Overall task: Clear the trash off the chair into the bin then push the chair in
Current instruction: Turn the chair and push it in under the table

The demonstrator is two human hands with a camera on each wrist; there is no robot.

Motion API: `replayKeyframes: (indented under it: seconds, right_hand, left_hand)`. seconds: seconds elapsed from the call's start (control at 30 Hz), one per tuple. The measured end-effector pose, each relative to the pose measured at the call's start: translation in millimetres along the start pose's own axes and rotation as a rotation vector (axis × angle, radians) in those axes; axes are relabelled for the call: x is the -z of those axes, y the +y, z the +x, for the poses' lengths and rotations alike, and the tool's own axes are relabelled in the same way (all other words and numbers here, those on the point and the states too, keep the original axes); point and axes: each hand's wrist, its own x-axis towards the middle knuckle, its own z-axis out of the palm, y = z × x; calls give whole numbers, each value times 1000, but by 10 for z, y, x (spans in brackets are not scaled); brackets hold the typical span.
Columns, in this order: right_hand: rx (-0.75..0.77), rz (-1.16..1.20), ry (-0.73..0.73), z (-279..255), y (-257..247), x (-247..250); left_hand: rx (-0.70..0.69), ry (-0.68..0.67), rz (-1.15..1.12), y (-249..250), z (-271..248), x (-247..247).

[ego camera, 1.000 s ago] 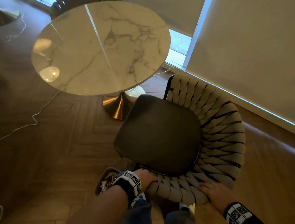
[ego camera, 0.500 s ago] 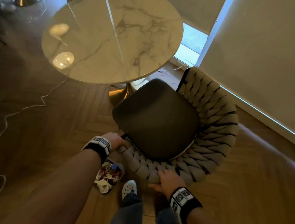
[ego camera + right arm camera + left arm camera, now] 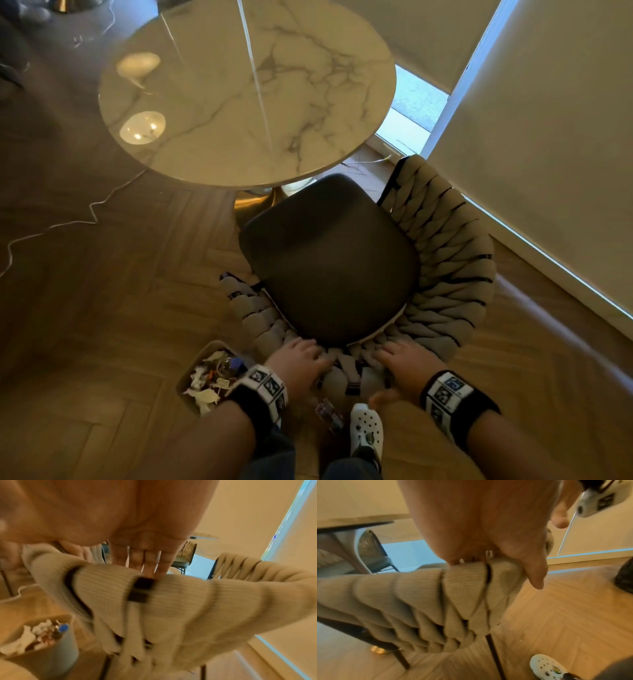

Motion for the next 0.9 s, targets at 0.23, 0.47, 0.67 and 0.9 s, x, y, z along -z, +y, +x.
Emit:
replayKeyframes:
  seconds: [0.23,0.47,0.67,0.9]
  right_hand:
    - [-11,-179,-4,-154,891,-36]
    - [68,-248,20,81,1011,-43]
    - [80,-219,128,364,694,57]
    - [60,-166,148,636,483,282]
  left_hand:
    - [102,15,-106,266,222,-106]
    - [158,4,-90,225,141,24]
    - [238,23,-50,-254,76,60]
    - [353,45,-95,-377,219,194]
